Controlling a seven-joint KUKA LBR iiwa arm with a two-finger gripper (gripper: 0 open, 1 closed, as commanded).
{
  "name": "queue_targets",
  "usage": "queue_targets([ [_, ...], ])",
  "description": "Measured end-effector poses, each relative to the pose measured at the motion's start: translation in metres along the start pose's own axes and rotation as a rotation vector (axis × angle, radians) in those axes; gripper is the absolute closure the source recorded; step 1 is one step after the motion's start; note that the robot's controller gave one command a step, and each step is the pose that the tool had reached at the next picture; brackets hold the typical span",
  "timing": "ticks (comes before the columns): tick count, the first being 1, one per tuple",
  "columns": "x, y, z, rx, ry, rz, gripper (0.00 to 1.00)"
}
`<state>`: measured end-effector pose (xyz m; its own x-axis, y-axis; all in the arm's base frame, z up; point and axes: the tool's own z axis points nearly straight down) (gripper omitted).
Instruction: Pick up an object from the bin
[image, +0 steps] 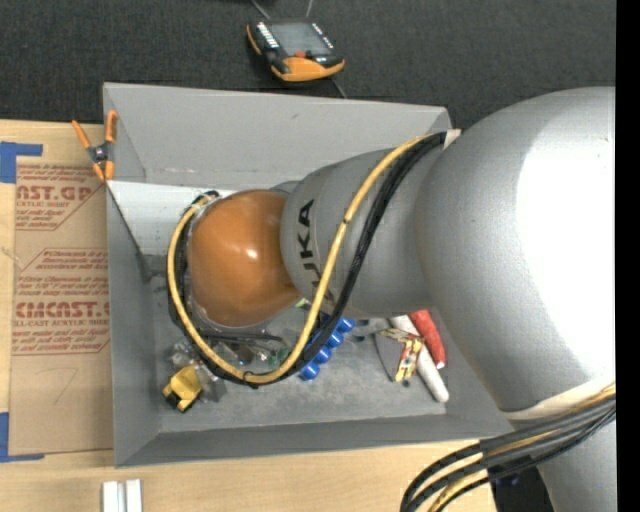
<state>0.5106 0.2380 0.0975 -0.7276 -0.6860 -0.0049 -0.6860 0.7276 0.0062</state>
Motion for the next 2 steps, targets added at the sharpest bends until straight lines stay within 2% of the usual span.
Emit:
queue_targets([
  [1,-0.001,0.000,-0.008,0.000,-0.002,0.000,1.00],
  [2,0.000,0.002,-0.046,-0.002,0.002,0.000,1.00],
])
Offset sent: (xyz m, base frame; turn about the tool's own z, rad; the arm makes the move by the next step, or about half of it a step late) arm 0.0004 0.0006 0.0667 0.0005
